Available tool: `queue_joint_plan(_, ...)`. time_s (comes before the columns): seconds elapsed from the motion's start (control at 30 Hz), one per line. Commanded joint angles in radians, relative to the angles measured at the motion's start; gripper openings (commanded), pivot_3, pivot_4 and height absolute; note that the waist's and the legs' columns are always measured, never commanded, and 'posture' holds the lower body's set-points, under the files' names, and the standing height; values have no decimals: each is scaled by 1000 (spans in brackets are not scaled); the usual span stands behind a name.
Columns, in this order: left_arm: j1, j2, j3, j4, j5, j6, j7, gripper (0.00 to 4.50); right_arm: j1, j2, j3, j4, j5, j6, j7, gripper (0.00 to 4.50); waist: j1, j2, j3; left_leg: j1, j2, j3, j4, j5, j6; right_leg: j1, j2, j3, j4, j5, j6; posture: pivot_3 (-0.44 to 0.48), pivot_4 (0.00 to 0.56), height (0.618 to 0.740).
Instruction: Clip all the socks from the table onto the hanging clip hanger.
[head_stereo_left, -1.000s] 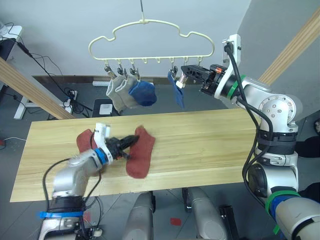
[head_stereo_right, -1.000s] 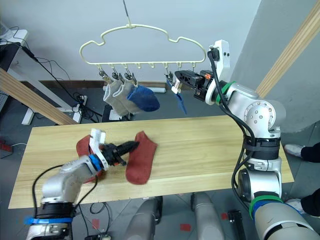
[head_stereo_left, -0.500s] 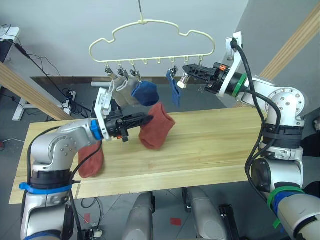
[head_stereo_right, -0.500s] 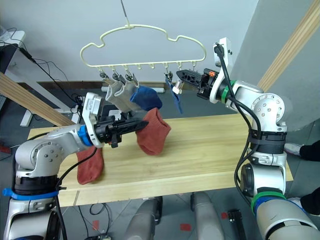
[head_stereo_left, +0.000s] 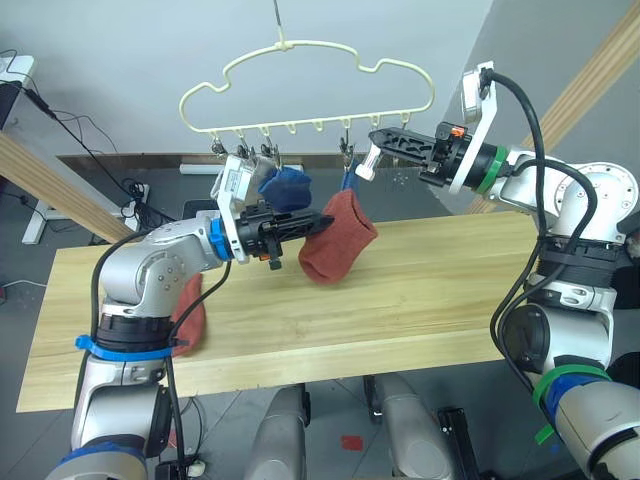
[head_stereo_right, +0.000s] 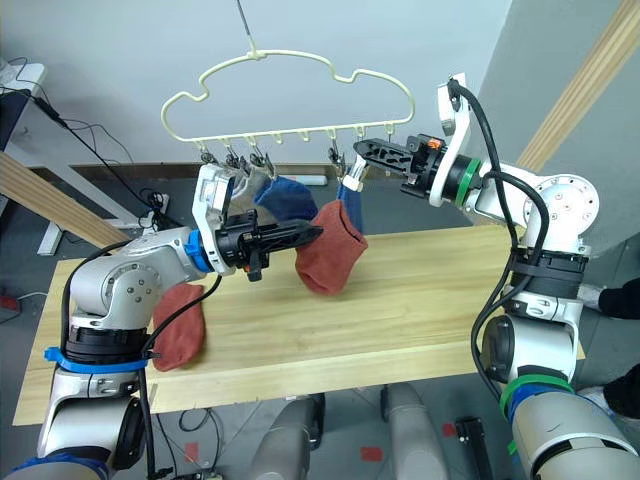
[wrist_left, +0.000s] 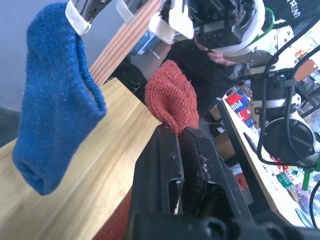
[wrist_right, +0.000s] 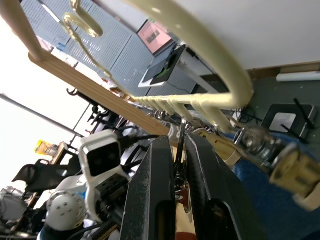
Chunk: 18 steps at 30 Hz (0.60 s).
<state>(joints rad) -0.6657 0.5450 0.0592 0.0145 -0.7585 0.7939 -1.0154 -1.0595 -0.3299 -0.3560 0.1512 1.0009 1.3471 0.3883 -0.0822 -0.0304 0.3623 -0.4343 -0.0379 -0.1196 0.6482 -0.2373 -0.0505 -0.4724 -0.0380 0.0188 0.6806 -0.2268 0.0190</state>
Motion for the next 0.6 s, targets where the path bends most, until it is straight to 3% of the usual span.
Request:
queue_joint_plan(0.03,-23,-9,7,-3,7,-35,-16,9,-13,2,-11,-49,44,16,1,311,0,0,0,0,0,0,0,0,0,0,0,0,0,0,0,-65,370,740)
queue_joint_plan(0.6,-75,-49,2,58,38,-85,-49,9,-7,11,-2,-51,48,27,-8,311,-1,0,0,0,0,0,0,0,0,0,0,0,0,0,0,-68,374,740)
